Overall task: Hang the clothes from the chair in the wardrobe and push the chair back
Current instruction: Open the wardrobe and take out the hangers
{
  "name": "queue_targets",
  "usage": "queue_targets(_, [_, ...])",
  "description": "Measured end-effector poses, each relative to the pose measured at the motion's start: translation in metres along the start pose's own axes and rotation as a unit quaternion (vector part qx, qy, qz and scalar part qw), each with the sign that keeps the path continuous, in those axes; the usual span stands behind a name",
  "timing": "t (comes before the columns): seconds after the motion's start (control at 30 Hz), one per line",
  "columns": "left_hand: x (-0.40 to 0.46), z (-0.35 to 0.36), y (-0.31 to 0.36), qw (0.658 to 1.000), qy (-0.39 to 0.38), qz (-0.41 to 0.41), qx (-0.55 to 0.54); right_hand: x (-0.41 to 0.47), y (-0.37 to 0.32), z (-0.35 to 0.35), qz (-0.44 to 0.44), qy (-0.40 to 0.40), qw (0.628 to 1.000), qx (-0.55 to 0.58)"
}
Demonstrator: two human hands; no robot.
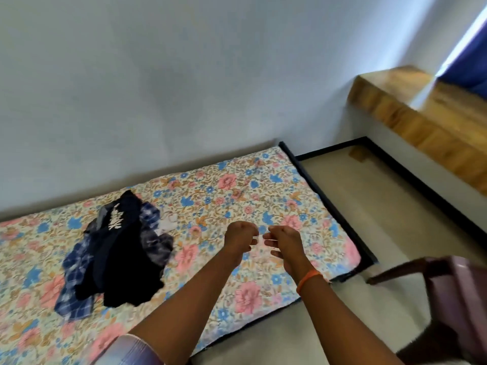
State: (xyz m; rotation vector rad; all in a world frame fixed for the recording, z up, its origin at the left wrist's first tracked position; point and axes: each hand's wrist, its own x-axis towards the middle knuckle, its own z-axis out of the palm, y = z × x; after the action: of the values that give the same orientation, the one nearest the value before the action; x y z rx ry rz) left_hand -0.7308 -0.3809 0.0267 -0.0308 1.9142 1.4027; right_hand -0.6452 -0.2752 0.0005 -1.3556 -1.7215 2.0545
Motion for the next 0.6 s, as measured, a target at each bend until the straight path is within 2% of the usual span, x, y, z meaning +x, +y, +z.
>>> queue_targets(0.3, [-0.051, 0.212, 0.044, 0.987, -0.139, 0.053, 0.053, -0.011, -0.013, -0.215, -0.023, 0.142, 0.984, 0.109])
queue_targets(0.47, [-0.05, 0.332, 0.071, 0.971, -0.206, 0.082, 0.087, -0.007, -0.03, -0.318, -0.037, 0.227, 0.959, 0.166])
queue_targets(0.6, [-0.058, 0.453, 0.085, 0.944, -0.298, 0.096, 0.108, -0.014, -0.042, -0.424, -0.066, 0.316, 0.93, 0.177])
